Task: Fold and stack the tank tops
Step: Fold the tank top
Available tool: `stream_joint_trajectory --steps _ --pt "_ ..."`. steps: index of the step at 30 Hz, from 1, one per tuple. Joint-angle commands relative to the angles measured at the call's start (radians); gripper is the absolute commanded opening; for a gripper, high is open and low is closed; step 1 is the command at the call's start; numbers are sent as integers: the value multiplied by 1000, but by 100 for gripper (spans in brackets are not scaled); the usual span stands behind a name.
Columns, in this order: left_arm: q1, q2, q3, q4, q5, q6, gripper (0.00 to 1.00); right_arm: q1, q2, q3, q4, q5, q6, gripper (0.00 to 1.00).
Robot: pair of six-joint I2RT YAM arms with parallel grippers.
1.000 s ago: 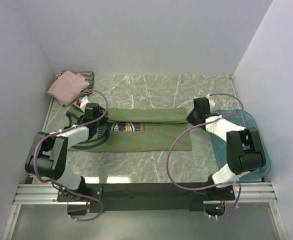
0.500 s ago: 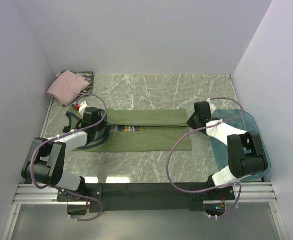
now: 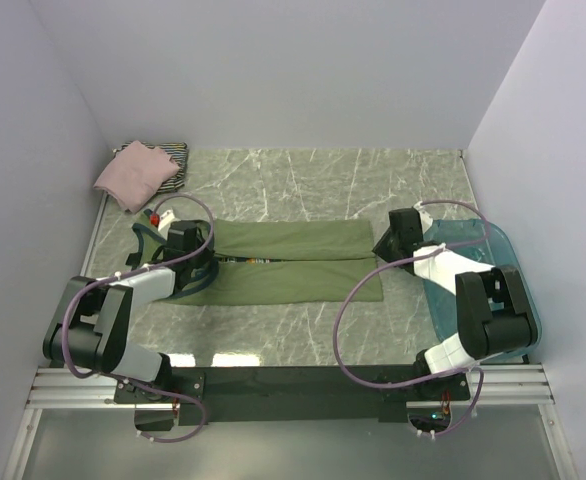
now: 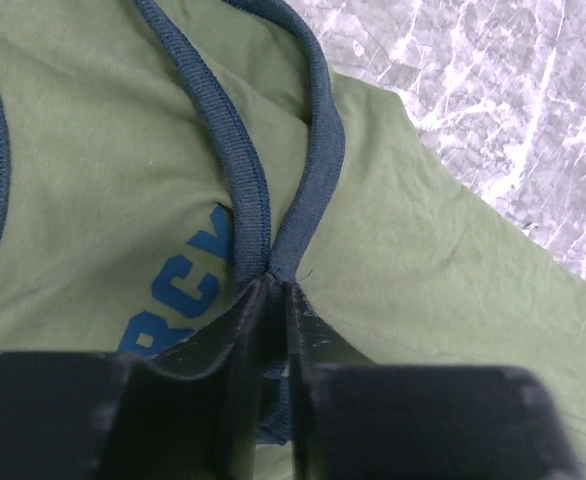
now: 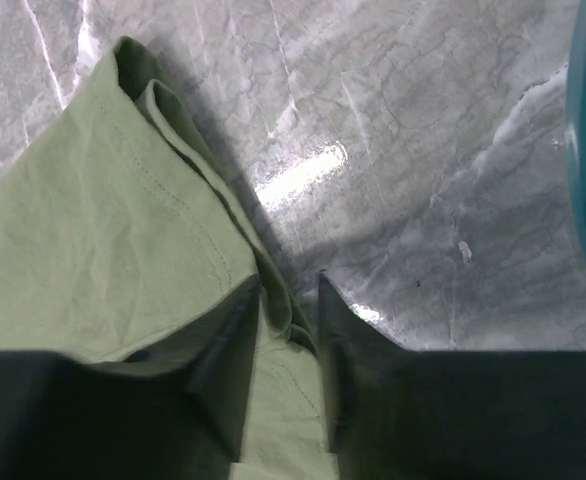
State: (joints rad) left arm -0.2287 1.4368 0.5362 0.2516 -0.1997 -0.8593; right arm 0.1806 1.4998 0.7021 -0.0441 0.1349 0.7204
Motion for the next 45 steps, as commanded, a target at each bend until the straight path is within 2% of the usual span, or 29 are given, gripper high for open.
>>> stream_joint_trajectory --steps 1,3,4,7,11,15,19,21,22,24,31,40,45 --pt "0 -33 1 25 -21 -4 23 -3 -55 -1 24 23 -1 39" --pt "0 -39 11 11 -27 -9 28 -1 -73 4 16 25 -4 42" --pt "0 -47 16 -4 -30 -14 35 -3 -81 8 0 34 -4 43" --pt "0 -87 33 -43 -40 -9 46 -3 -114 26 -36 46 -7 44" --pt "0 -141 99 -165 -95 -15 51 6 -153 57 -80 37 -4 43" --pt "-1 -176 169 -337 -196 -70 51 71 -176 66 -86 40 11 42" --pt "-40 -179 197 -336 -123 -115 47 149 -115 115 -79 45 28 40" --pt "-109 -135 231 -343 -112 -147 45 174 -51 154 -80 34 40 40" --pt "-154 -112 249 -356 -118 -187 43 174 -30 161 -70 28 50 39" --pt "-179 -29 292 -362 -101 -217 42 174 29 180 -62 16 59 39" --pt "-184 158 355 -376 -89 -325 38 126 151 155 -40 -38 102 37" --pt "-178 234 369 -459 -145 -359 38 117 139 79 -39 -29 143 37" --pt "-176 298 390 -480 -132 -366 38 117 86 45 -45 -21 149 36"
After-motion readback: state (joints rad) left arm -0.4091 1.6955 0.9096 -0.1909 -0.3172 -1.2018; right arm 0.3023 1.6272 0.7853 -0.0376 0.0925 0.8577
